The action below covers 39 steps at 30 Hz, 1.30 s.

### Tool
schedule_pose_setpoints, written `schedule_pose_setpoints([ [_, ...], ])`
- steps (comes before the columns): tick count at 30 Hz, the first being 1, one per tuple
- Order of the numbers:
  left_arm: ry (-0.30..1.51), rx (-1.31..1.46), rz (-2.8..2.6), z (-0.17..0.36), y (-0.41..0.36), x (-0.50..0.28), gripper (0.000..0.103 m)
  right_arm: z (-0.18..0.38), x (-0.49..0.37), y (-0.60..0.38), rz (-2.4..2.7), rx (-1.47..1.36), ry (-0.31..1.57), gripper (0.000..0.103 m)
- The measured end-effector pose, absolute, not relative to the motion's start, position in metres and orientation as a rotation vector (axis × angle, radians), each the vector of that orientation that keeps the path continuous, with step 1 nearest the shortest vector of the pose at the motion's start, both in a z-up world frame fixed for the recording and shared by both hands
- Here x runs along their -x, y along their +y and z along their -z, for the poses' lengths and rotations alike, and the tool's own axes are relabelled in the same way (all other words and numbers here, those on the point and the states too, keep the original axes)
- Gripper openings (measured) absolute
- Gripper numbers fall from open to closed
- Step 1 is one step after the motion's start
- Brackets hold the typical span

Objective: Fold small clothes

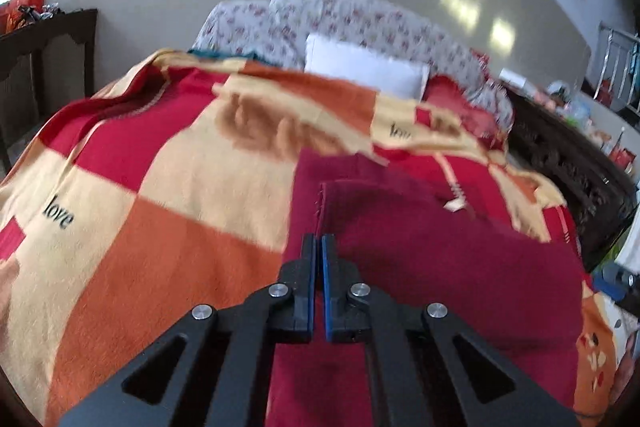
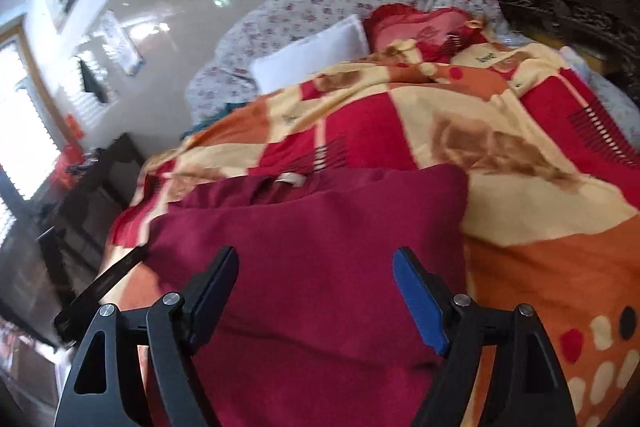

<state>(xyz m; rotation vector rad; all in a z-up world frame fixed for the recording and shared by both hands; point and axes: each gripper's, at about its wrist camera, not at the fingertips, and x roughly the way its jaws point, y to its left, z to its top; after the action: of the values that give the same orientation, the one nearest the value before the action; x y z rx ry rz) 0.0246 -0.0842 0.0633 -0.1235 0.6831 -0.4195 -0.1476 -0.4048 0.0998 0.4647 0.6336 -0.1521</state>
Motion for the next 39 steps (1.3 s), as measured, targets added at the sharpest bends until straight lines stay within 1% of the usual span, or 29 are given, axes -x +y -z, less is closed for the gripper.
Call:
schedule_pose_setpoints([
  [1,0.702,0.123,0.422,-0.061,-0.082,-0.024,0.003,-0.100,0.144,-0.406,0.172,-0.444,0.642,0.078],
  [2,0.716,0.120,0.423,-0.059,-0.081,-0.023,0.003,-0.099,0.136,-0.407,0.219,-0.380,0.659,0.070],
  [4,0.735,0.080,0.412,-0.054,-0.087,-0.023,0.003,-0.092,0.116,-0.411,0.299,-0.272,0.725,0.061],
  [6,0.744,0.037,0.392,-0.050,-0.092,-0.023,0.003,-0.073,0.094,-0.427,0.362,-0.238,0.811,0.057],
  [8,0.765,0.010,0.387,-0.043,-0.097,-0.027,0.003,-0.057,0.083,-0.446,0.366,-0.311,0.846,0.057],
  [10,0.774,-0.003,0.382,-0.040,-0.099,-0.030,0.003,-0.057,0.090,-0.461,0.342,-0.419,0.829,0.057],
  [15,0.767,-0.021,0.366,-0.038,-0.100,-0.030,0.004,-0.085,0.143,-0.427,0.260,-0.382,0.786,0.058],
  [17,0.756,-0.029,0.360,-0.038,-0.102,-0.029,0.004,-0.073,0.153,-0.406,0.226,-0.328,0.846,0.064],
  [18,0.746,-0.038,0.357,-0.037,-0.104,-0.028,0.004,-0.062,0.151,-0.402,0.230,-0.298,0.892,0.064],
  [19,0.740,-0.046,0.354,-0.037,-0.106,-0.028,0.007,-0.048,0.146,-0.402,0.243,-0.282,0.936,0.064],
  [20,0.742,-0.059,0.347,-0.036,-0.108,-0.028,0.007,-0.040,0.145,-0.404,0.270,-0.281,0.939,0.064],
  [22,0.763,-0.103,0.332,-0.040,-0.110,-0.023,0.008,-0.053,0.153,-0.400,0.278,-0.311,0.913,0.066],
  [23,0.760,-0.102,0.347,-0.046,-0.106,-0.015,0.010,-0.070,0.165,-0.389,0.213,-0.338,0.872,0.066],
  [24,0.753,-0.093,0.362,-0.052,-0.100,-0.008,0.021,-0.080,0.175,-0.379,0.146,-0.359,0.843,0.067],
  [25,0.753,-0.098,0.366,-0.057,-0.093,0.000,0.042,-0.087,0.184,-0.366,0.073,-0.381,0.830,0.076],
  [26,0.757,-0.116,0.366,-0.061,-0.086,0.006,0.052,-0.090,0.196,-0.346,-0.036,-0.407,0.849,0.083],
  [27,0.757,-0.125,0.367,-0.064,-0.081,0.011,0.061,-0.089,0.203,-0.331,-0.102,-0.419,0.869,0.083],
  [29,0.760,-0.144,0.365,-0.072,-0.065,0.022,0.062,-0.079,0.220,-0.300,-0.251,-0.457,0.906,0.083],
  [32,0.786,-0.131,0.357,-0.086,-0.042,0.028,0.062,-0.044,0.240,-0.248,-0.430,-0.488,1.009,0.083],
  [34,0.785,-0.090,0.356,-0.099,-0.025,0.034,0.066,-0.023,0.241,-0.227,-0.407,-0.438,1.073,0.083],
  [35,0.779,-0.077,0.349,-0.106,-0.017,0.037,0.067,-0.016,0.244,-0.217,-0.369,-0.408,1.067,0.083],
  [36,0.767,-0.067,0.339,-0.114,-0.010,0.041,0.068,-0.017,0.248,-0.207,-0.348,-0.375,1.027,0.080],
  [38,0.750,-0.070,0.330,-0.124,-0.002,0.046,0.068,-0.026,0.249,-0.184,-0.427,-0.335,1.017,0.044],
  [39,0.739,-0.077,0.328,-0.131,0.001,0.050,0.068,-0.031,0.250,-0.173,-0.459,-0.317,1.001,0.039],
])
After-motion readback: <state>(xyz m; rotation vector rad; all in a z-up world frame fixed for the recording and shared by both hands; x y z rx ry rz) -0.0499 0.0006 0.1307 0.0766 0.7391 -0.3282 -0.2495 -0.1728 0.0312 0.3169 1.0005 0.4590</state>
